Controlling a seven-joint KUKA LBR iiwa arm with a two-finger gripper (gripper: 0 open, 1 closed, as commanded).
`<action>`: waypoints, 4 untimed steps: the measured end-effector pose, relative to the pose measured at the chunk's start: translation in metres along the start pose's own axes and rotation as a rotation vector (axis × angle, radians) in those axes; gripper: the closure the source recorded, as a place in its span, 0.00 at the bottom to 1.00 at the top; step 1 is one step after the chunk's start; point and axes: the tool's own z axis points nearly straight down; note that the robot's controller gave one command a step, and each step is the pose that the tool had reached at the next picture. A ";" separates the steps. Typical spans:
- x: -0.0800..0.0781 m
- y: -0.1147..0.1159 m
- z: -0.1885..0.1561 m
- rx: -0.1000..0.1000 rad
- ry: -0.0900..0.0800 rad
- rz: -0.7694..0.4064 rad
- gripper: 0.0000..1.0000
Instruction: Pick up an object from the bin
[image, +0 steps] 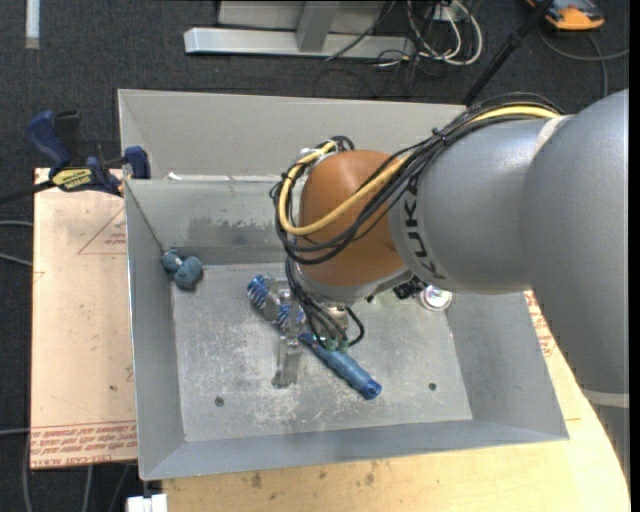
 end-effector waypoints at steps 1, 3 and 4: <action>-0.061 -0.036 0.044 0.000 -0.013 -0.051 0.00; -0.096 -0.095 0.031 0.003 -0.015 -0.498 0.00; -0.031 -0.084 0.073 -0.001 -0.002 -0.482 0.00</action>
Offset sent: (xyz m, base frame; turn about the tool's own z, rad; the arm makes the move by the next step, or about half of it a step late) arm 0.0580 -0.0334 -0.0428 -0.0555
